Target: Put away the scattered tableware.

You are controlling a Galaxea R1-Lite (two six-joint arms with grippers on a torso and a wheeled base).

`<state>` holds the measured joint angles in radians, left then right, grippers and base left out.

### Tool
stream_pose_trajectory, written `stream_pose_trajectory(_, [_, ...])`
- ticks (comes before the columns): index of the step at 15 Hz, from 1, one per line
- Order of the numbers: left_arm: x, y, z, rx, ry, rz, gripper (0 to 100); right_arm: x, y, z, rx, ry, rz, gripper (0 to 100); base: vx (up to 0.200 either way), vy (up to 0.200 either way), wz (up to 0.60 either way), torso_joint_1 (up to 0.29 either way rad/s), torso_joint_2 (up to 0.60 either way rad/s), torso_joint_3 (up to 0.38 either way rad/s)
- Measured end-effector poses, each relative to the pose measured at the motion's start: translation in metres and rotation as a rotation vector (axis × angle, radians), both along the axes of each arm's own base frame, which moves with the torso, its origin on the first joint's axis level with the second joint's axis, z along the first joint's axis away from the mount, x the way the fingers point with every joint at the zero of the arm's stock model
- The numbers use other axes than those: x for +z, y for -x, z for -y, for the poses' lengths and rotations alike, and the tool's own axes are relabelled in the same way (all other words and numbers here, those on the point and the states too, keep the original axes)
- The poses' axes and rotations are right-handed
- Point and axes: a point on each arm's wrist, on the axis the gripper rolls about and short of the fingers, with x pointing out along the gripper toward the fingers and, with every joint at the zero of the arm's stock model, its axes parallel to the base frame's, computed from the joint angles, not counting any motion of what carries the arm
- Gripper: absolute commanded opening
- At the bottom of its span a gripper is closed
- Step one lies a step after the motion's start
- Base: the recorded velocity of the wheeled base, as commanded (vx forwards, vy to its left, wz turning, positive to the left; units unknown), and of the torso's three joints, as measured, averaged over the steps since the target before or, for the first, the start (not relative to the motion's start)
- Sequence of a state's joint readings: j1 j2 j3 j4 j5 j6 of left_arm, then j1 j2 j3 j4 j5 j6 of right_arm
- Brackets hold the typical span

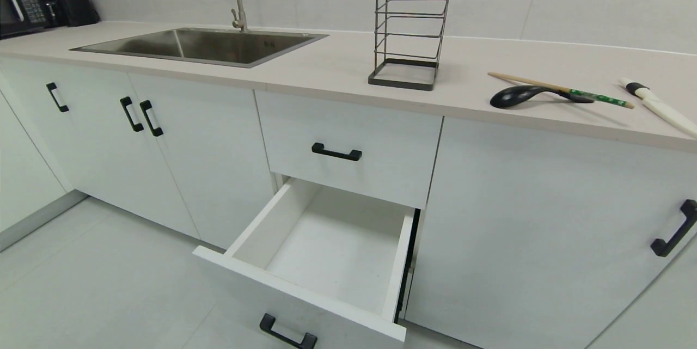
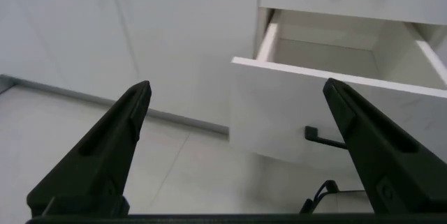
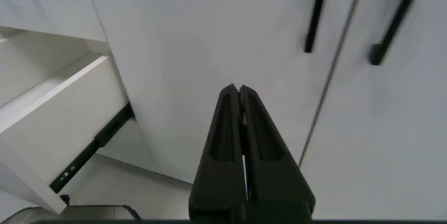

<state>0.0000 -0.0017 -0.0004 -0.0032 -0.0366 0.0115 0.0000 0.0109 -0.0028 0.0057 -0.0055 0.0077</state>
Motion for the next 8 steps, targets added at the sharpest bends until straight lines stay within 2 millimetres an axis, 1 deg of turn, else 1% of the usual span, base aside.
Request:
stream_pose_trajectory(1, [0.0, 0.0, 0.0, 0.0, 0.0, 0.0, 100, 0.0, 0.0, 0.0, -0.001, 0.0, 0.0, 0, 0.0, 0.0, 0.0, 0.0, 0.0, 0.0])
stream_pose_trajectory(4, [-0.0002, 0.0, 0.0, 0.0, 0.0, -0.001, 100, 0.0001, 0.0, 0.0, 0.0, -0.001, 0.0, 0, 0.2, 0.0, 0.0, -0.001, 0.0, 0.004])
stream_pose_trajectory(8, [-0.0002, 0.0, -0.0001, 0.003, 0.001, -0.001, 100, 0.0, 0.0, 0.0, 0.0, -0.001, -0.001, 0, 0.0, 0.0, 0.0, 0.0, 0.0, 0.0])
